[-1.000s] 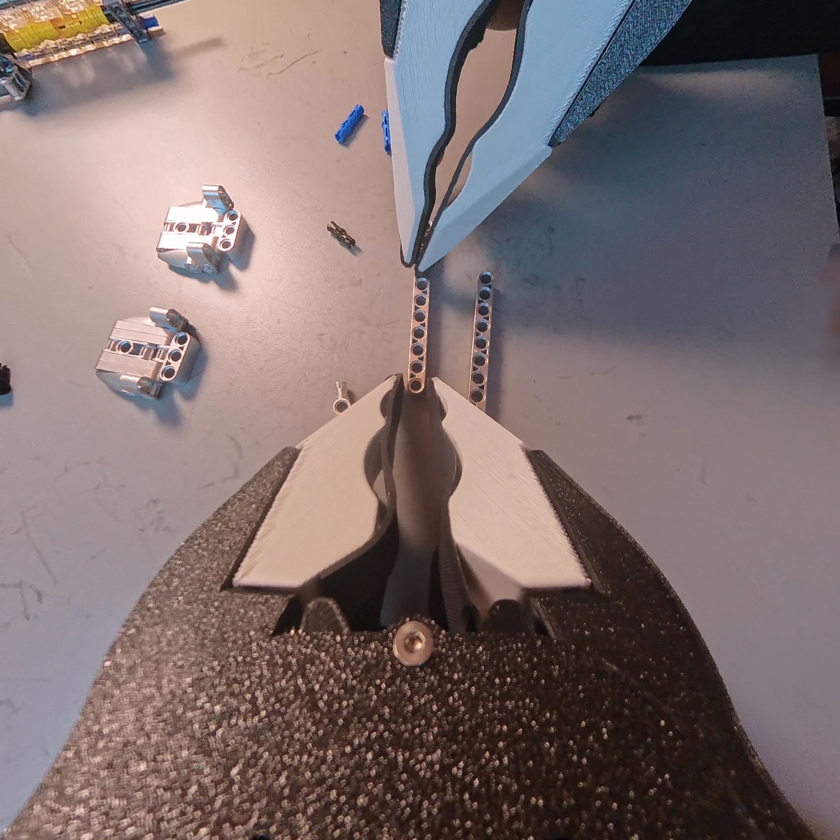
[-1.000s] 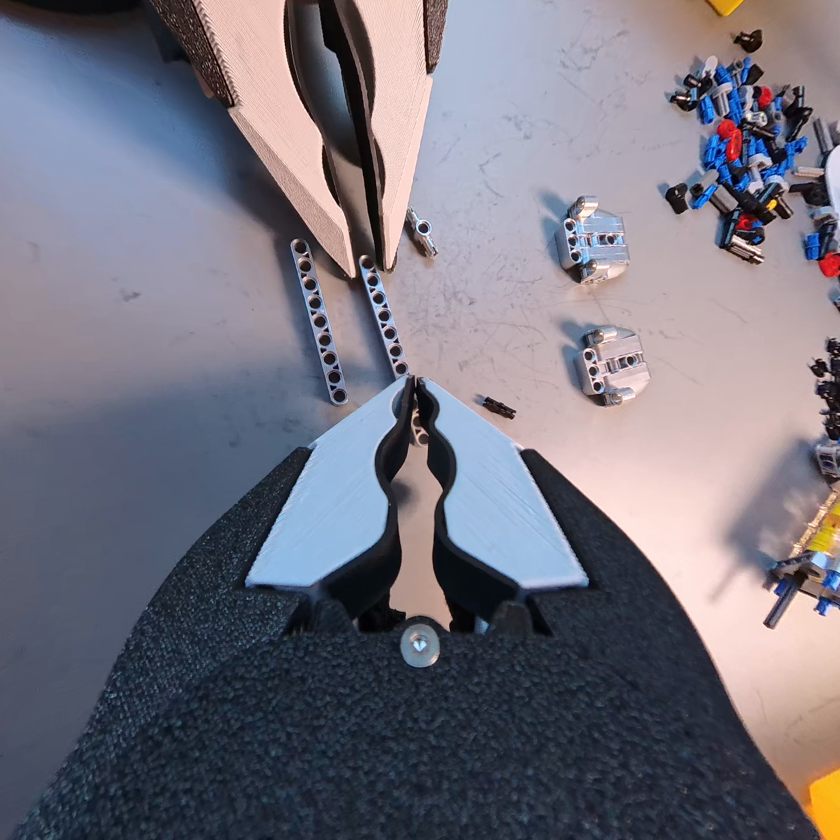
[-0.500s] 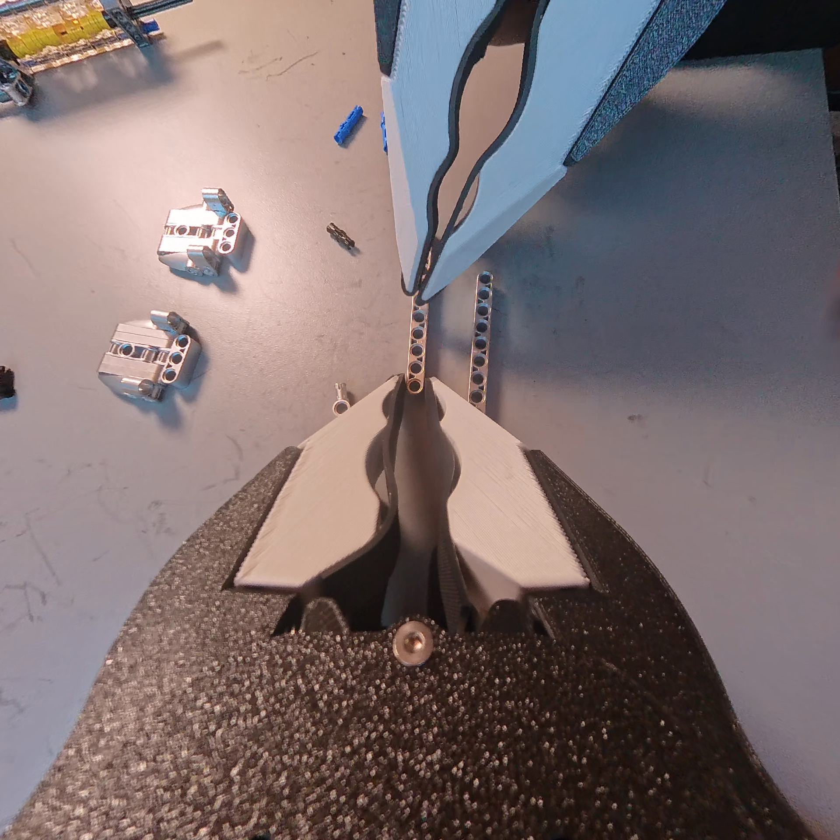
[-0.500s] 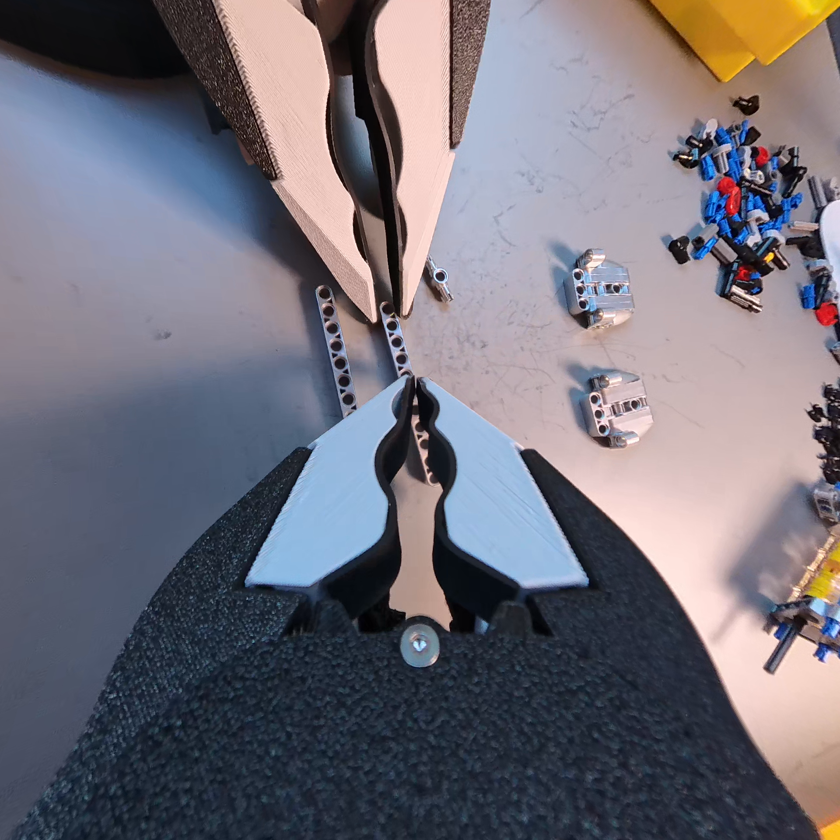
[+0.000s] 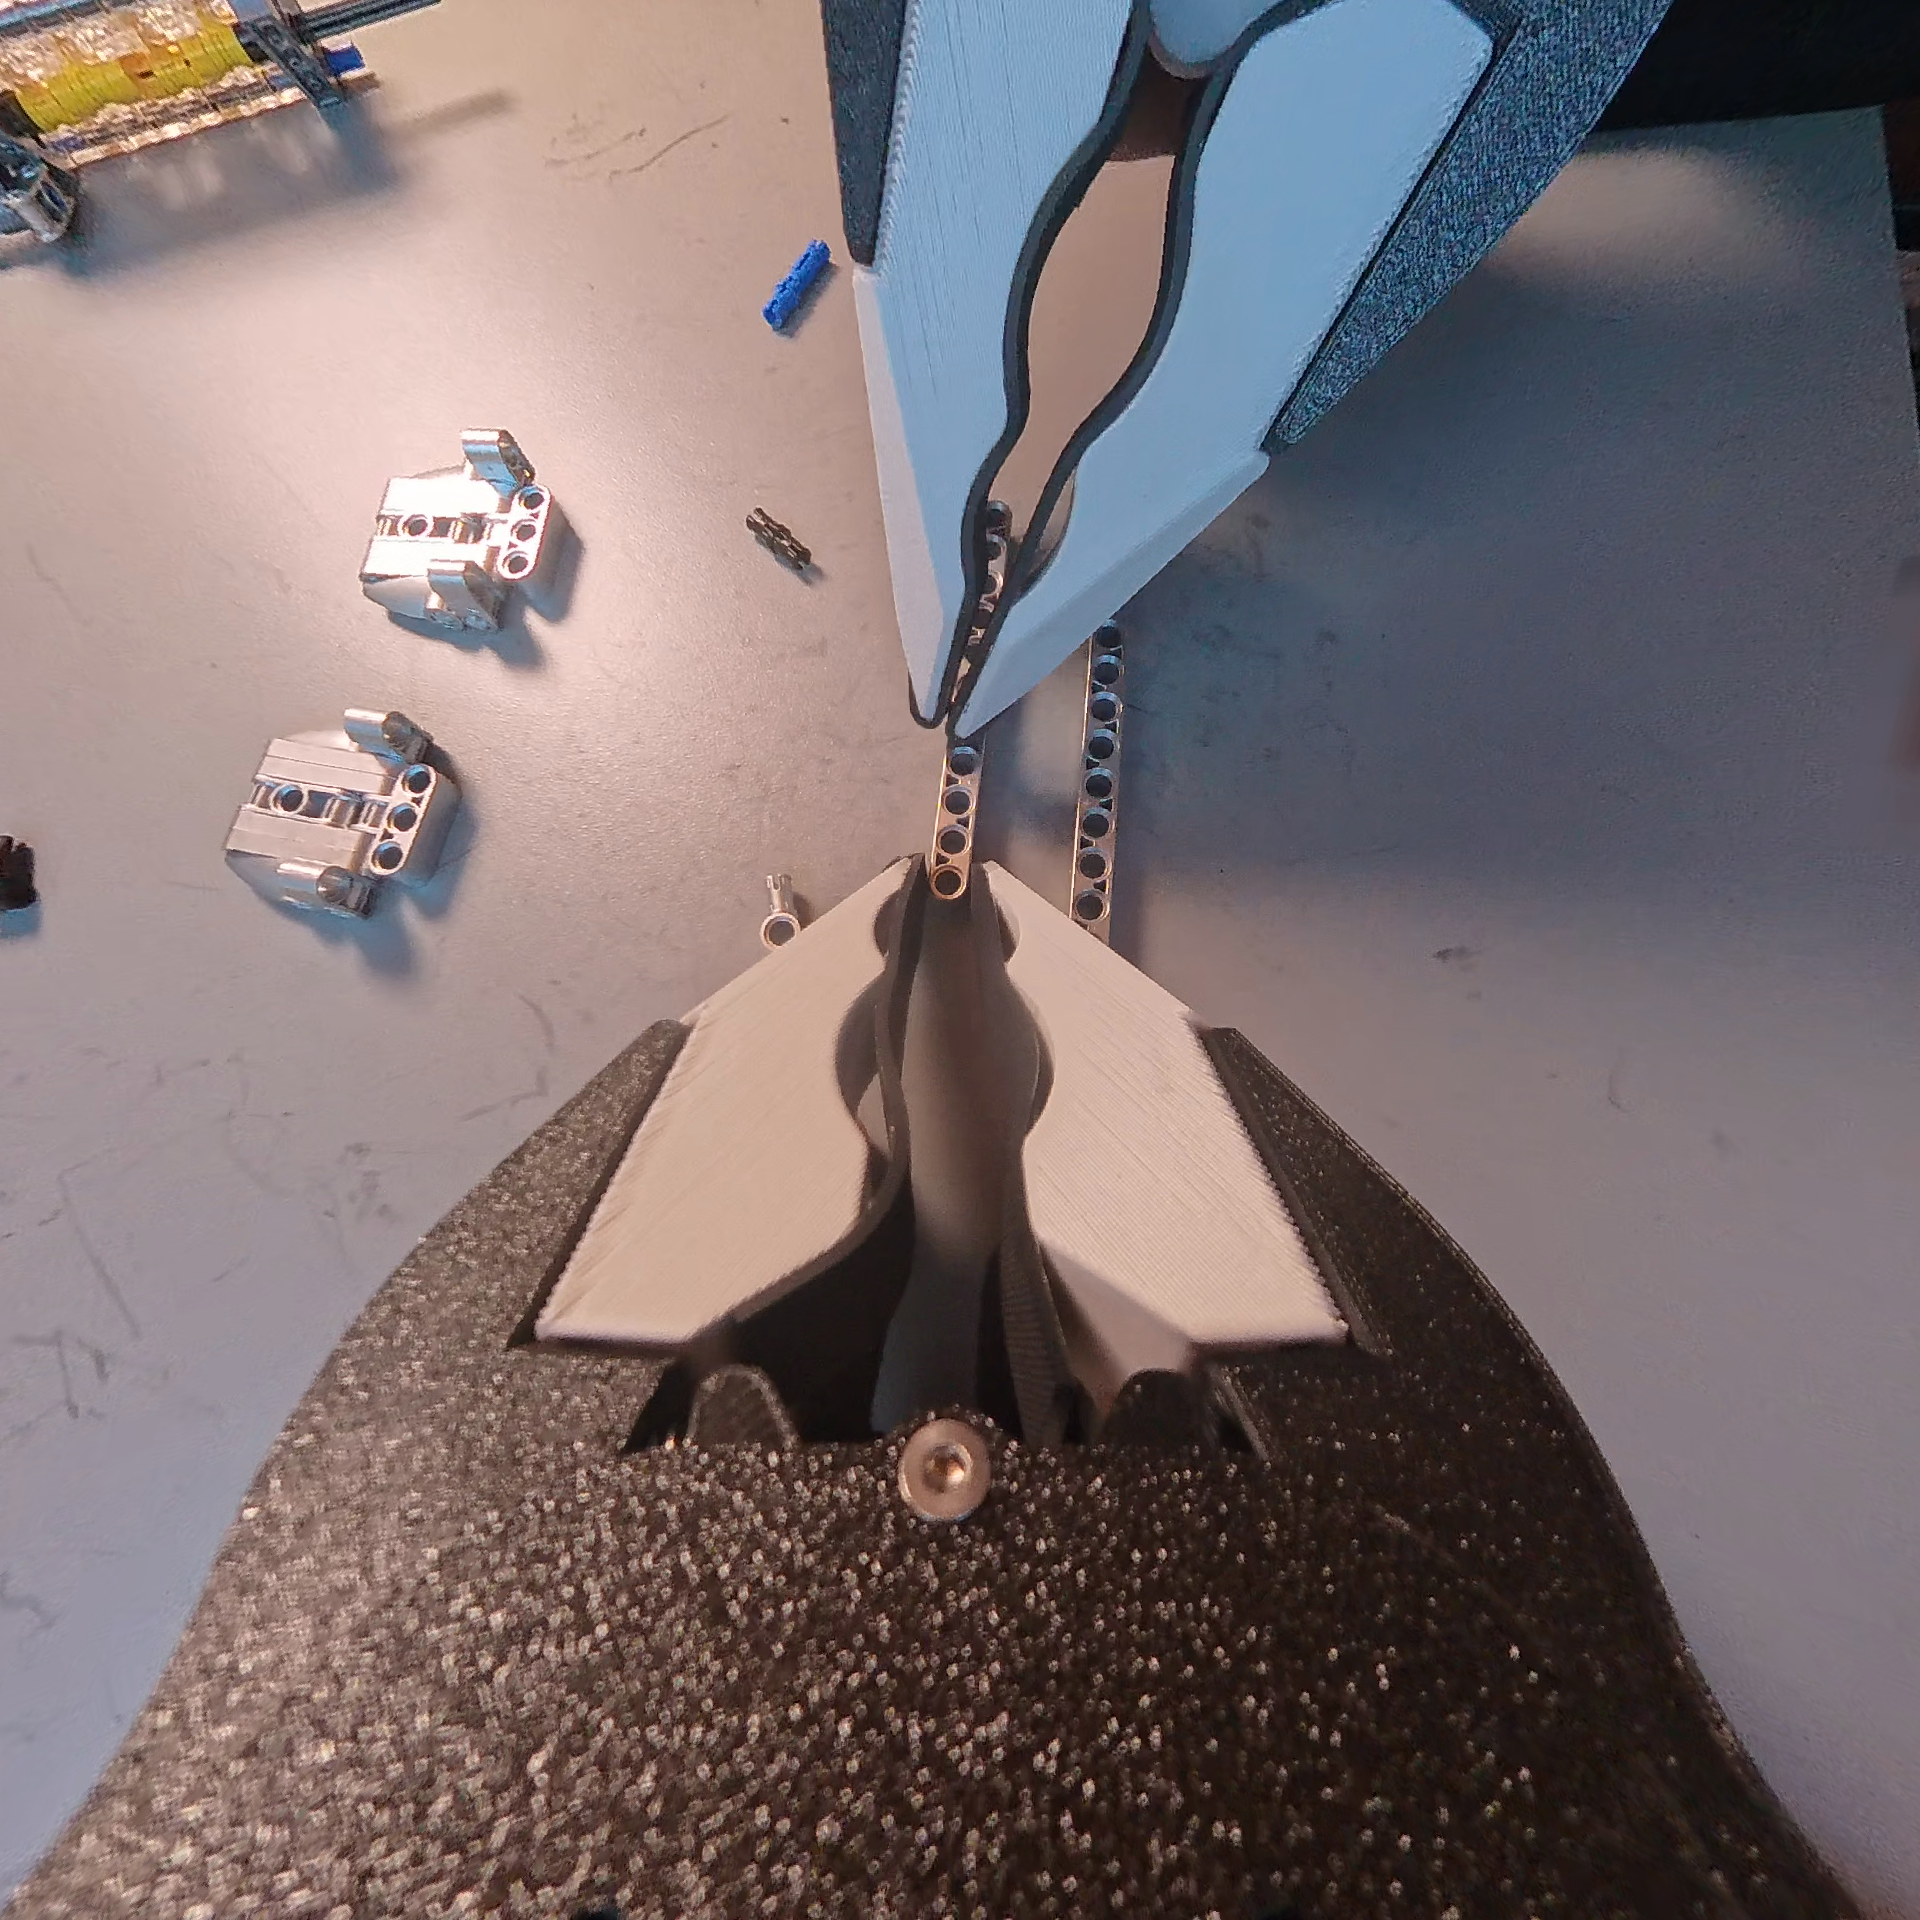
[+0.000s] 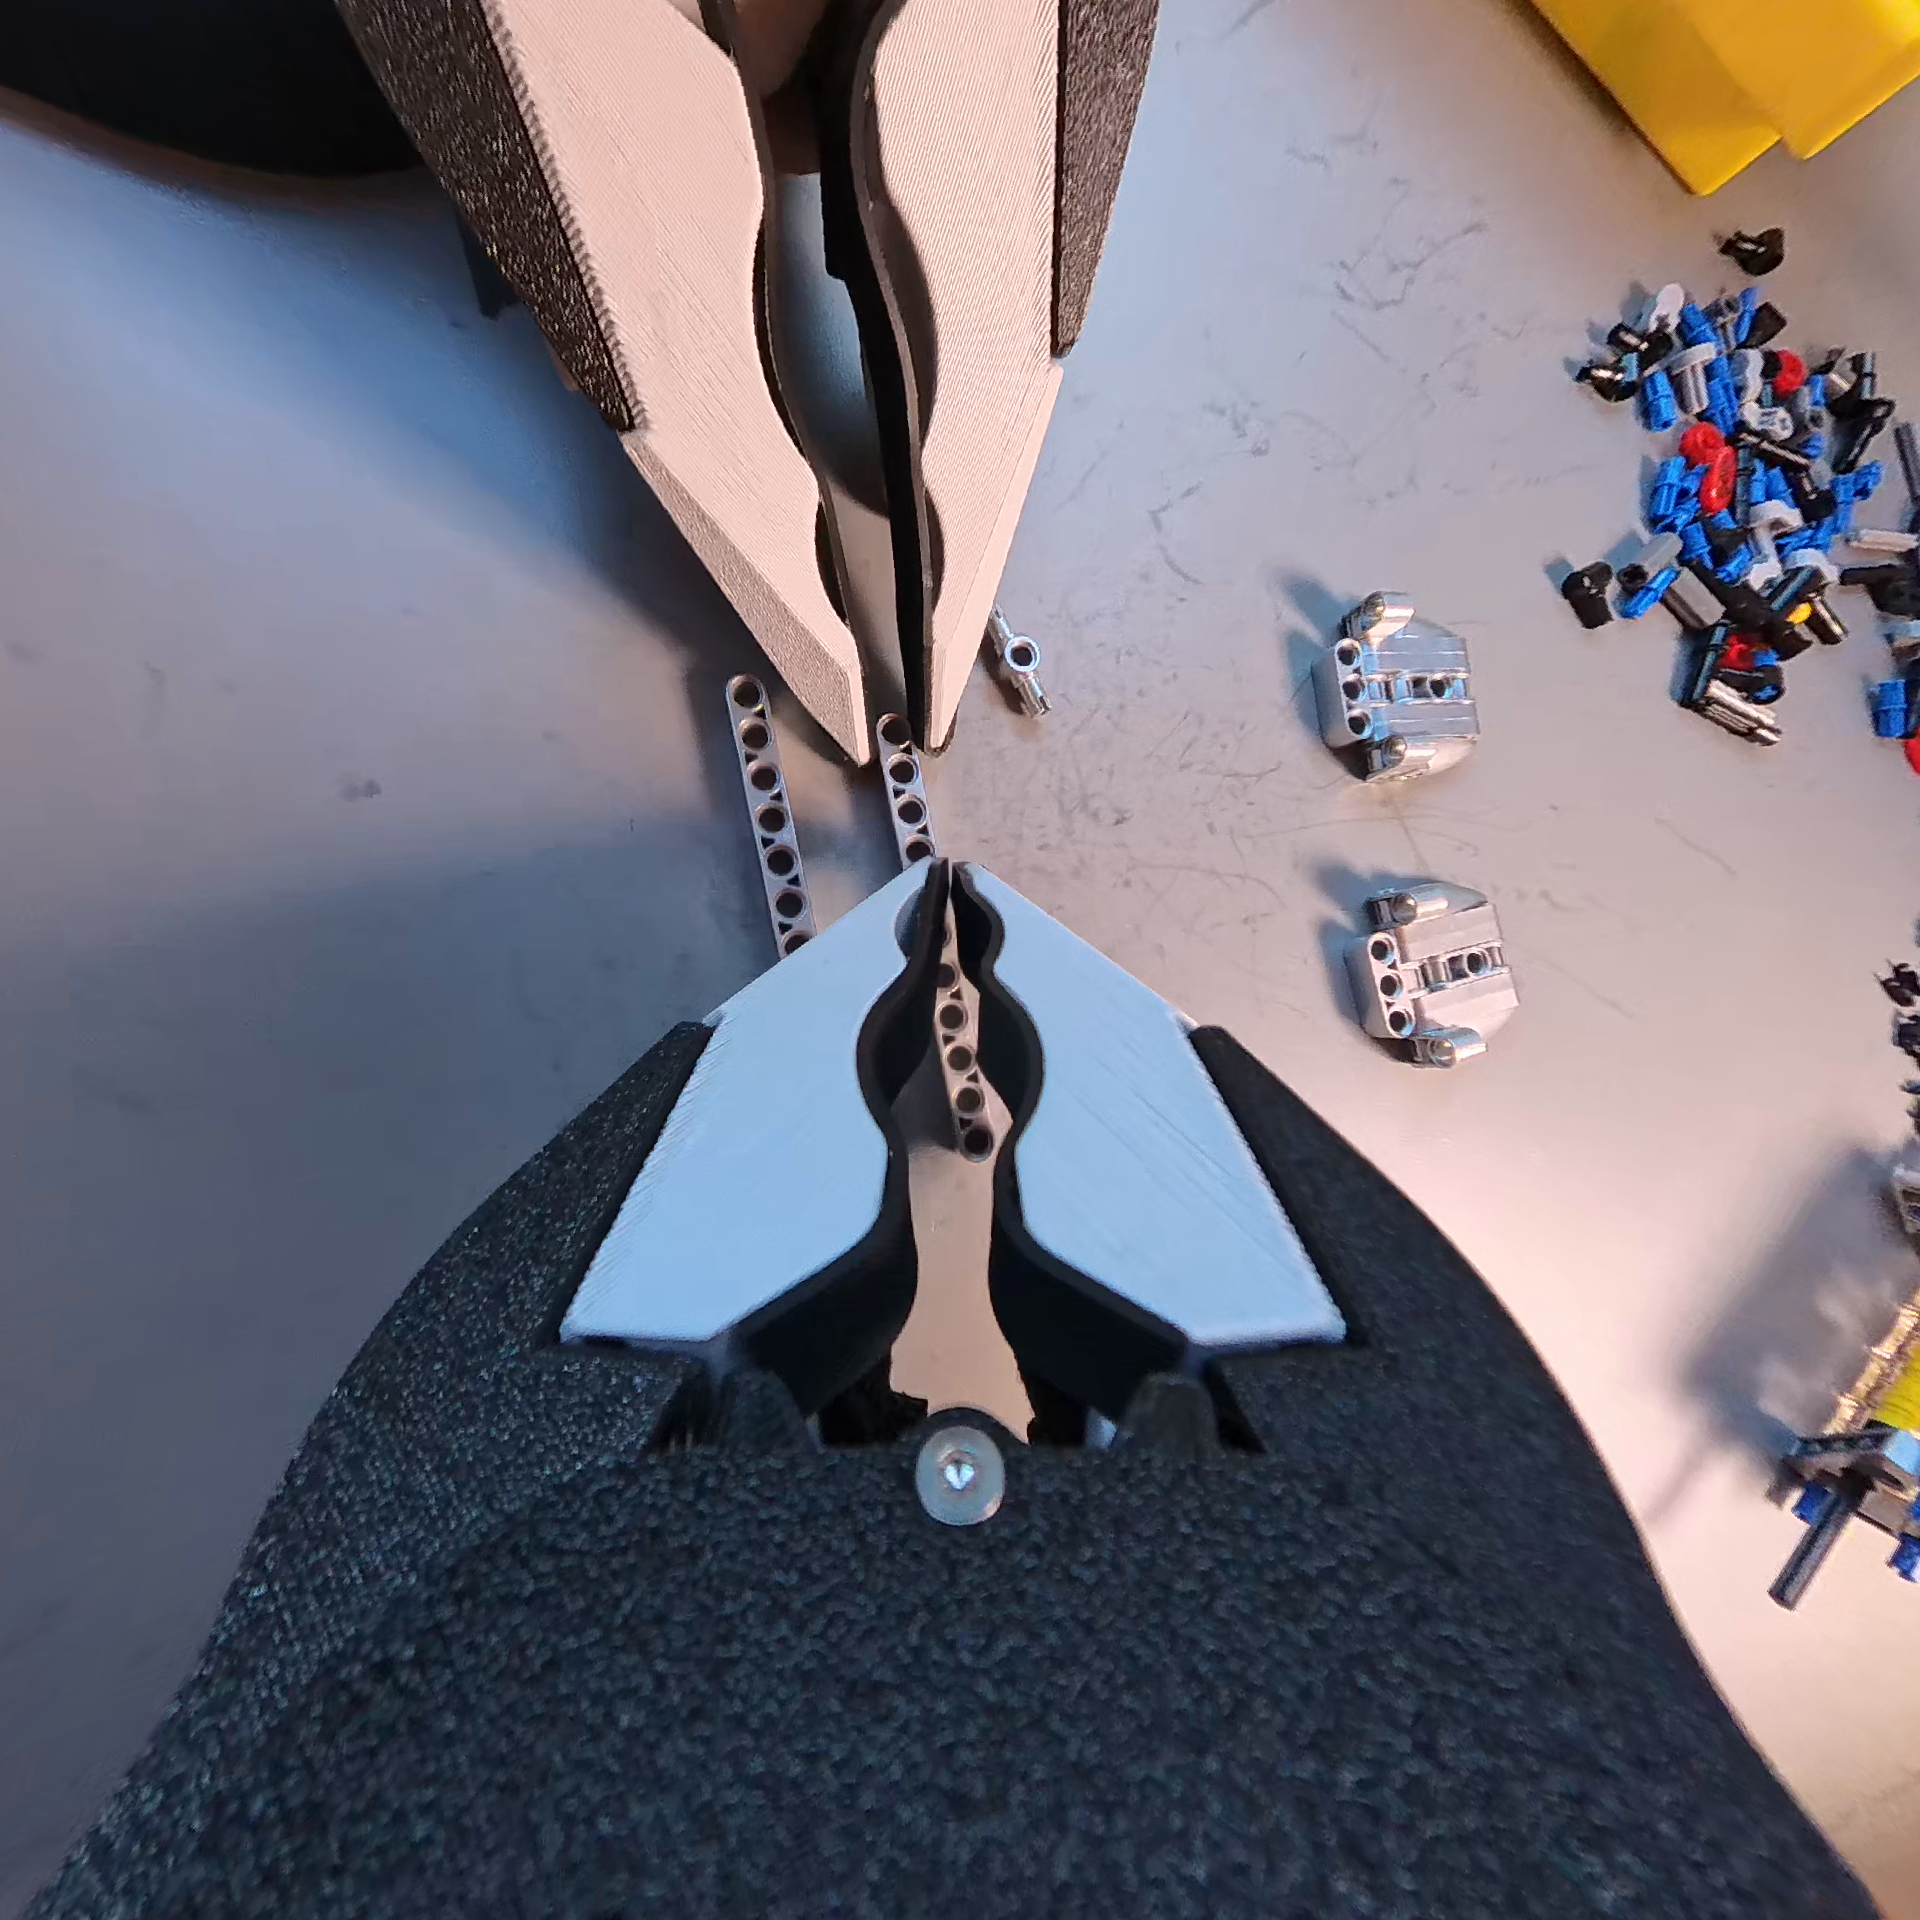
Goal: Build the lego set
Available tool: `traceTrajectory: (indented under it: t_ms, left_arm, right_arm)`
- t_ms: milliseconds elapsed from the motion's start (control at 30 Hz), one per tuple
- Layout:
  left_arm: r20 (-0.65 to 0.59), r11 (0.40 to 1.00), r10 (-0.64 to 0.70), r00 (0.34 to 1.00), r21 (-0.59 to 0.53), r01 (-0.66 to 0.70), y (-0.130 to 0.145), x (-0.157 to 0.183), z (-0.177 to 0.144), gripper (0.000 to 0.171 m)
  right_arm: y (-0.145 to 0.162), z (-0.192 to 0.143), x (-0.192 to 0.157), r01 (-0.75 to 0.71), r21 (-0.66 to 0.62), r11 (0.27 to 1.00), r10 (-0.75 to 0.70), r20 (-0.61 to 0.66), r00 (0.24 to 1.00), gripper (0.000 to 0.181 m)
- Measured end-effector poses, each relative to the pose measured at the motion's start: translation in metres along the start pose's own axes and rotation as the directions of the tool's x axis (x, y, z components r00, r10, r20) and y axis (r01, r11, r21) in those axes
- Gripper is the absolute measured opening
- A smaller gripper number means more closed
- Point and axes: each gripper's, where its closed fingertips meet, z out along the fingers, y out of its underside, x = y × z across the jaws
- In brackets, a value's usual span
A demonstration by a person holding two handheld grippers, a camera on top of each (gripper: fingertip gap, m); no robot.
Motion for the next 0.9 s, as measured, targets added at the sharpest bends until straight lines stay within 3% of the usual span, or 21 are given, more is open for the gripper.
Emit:
traceTrajectory:
  t_ms: [900]
  left_arm:
    - [0.013,1.000,0.014,1.000,-0.011,-0.014,0.001,0.000,0.000,0.007]
  right_arm:
    - [-0.016,0.012,-0.006,0.027,0.021,0.999,-0.027,0.015,1.000,0.000]
